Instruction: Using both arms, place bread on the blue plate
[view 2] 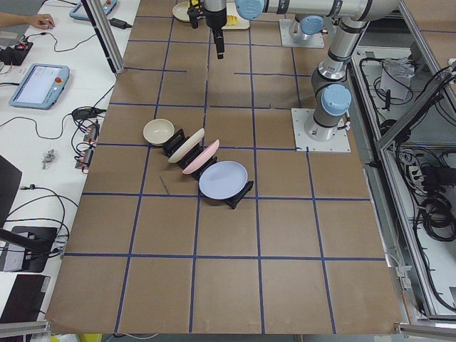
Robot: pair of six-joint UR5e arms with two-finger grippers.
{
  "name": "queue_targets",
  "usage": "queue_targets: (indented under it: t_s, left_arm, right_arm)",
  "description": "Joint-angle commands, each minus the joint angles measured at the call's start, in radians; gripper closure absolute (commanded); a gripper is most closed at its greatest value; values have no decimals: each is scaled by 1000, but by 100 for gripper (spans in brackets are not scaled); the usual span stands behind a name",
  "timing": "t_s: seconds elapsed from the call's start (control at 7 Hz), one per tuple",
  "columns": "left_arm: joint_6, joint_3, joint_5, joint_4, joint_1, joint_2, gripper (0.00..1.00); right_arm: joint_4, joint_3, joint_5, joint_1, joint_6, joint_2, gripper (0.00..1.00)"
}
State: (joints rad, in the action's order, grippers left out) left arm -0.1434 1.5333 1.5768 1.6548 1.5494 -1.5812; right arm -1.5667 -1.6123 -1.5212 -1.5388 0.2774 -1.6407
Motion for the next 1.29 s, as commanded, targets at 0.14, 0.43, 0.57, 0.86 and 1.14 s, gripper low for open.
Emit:
queue_targets:
  t_s: [0.14,0.43,0.57,0.86,1.14]
  left_arm:
    - [8,1,9,-1,-3,-2,0]
    - [341,-25,11,-39,-59,-25,0]
    - [528,-27,9,-32,-204,-28,0]
    - [818,-10,-65,-26,-516,-34,0]
    - [1073,-9,-61,-27,-715,-51,0]
  right_arm:
    - [-36,0,-10,-1,-10,1,0]
    - [-35,-1,-2,0,-10,1,0]
    - [-35,-12,3,9,-4,2,0]
    - [-109,-90,-7,183,35,38,1]
    - [-326,-301,-39,354,357,33,6]
